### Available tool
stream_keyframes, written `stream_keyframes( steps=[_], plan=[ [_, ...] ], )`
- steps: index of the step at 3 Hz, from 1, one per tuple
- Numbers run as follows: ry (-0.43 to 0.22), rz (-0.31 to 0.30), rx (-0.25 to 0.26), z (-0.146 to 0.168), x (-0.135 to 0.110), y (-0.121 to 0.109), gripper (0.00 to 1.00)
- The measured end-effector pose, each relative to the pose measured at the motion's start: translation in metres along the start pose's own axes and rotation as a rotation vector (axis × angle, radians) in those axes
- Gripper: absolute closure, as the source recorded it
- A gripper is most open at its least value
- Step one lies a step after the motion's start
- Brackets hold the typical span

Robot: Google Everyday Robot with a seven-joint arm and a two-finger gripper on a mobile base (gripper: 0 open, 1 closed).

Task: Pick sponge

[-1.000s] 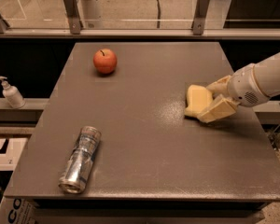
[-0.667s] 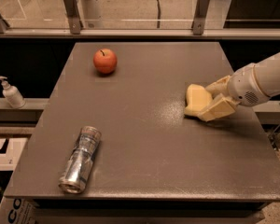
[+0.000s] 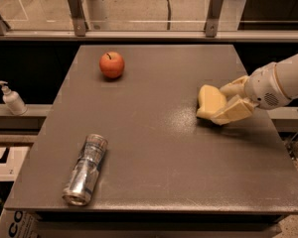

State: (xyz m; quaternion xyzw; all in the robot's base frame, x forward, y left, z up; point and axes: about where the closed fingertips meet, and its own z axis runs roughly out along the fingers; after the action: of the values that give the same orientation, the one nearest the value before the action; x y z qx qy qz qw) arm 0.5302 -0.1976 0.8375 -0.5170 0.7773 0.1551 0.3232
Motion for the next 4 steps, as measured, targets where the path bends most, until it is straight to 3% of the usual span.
stream_keyframes(
  steps=[2, 4],
  plan=[
    [-0.095, 0.0, -0.001, -0.027, -0.033, -0.002, 1.0],
    [-0.206, 0.04, -0.044, -0.061, -0.074, 0.001, 1.0]
  ],
)
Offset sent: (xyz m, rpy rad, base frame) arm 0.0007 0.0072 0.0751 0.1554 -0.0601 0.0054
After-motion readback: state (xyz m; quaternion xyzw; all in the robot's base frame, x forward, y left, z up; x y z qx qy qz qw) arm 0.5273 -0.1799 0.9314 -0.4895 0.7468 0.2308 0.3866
